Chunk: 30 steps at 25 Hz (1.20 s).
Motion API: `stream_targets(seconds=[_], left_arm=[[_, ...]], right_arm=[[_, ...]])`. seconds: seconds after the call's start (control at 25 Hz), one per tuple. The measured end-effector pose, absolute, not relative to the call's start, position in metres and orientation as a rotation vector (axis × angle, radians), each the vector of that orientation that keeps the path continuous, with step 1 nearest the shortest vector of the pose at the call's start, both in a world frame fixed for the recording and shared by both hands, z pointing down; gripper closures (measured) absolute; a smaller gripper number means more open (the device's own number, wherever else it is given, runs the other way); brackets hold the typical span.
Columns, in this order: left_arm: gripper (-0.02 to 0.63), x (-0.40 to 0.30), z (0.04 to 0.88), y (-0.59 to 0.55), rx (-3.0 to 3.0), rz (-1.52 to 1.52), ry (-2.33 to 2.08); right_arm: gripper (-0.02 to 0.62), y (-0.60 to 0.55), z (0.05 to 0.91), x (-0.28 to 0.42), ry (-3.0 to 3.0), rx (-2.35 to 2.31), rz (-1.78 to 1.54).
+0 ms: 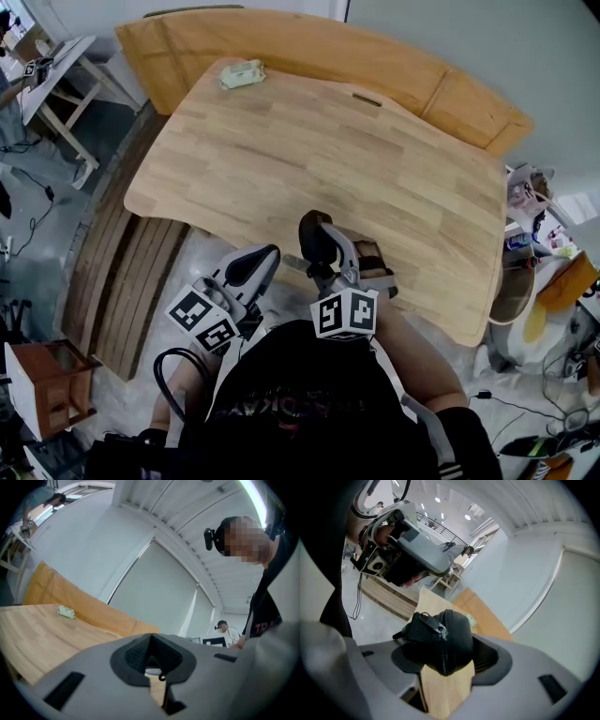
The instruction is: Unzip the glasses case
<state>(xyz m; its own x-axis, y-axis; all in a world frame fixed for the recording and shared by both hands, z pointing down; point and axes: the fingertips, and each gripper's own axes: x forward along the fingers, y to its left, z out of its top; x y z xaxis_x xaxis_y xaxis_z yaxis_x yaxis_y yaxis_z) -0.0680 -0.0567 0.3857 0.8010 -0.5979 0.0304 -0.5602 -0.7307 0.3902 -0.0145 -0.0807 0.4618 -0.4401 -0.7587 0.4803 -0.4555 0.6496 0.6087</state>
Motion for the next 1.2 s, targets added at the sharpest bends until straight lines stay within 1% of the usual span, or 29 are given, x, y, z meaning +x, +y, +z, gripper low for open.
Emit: stream_targets(seconds=[0.24, 0.48, 0.68, 0.96, 1.2], left_arm=[[0.594, -0.068, 0.408, -0.054, 2.528, -0.093, -0.871], [0.594, -0.064, 0.423, -0.049, 2.506, -0.048, -0.85], [0.594, -0.059, 0.432, -0.046, 2.465, -0.052, -0.866], [0.594, -0.056, 0.449, -0.046, 2.373, -0.023, -0.945], [0.594, -0.062, 0.464, -0.047, 2.259, 0.009, -1.086]], right_arm=[[0.325, -0.084, 0.457, -0.003, -2.231, 1.009, -0.408], [0.325, -0.093, 0.465, 0.015, -2.472, 1.018, -0.204], [0.325, -0.119, 0.496, 0.035, -2.578, 0.987, -0.025], [0.325, -0.193, 0.553, 0.069, -2.558, 1.028, 0.243], [0.325, -0.256, 0.589, 0.071, -2.564, 0.997, 0.372]])
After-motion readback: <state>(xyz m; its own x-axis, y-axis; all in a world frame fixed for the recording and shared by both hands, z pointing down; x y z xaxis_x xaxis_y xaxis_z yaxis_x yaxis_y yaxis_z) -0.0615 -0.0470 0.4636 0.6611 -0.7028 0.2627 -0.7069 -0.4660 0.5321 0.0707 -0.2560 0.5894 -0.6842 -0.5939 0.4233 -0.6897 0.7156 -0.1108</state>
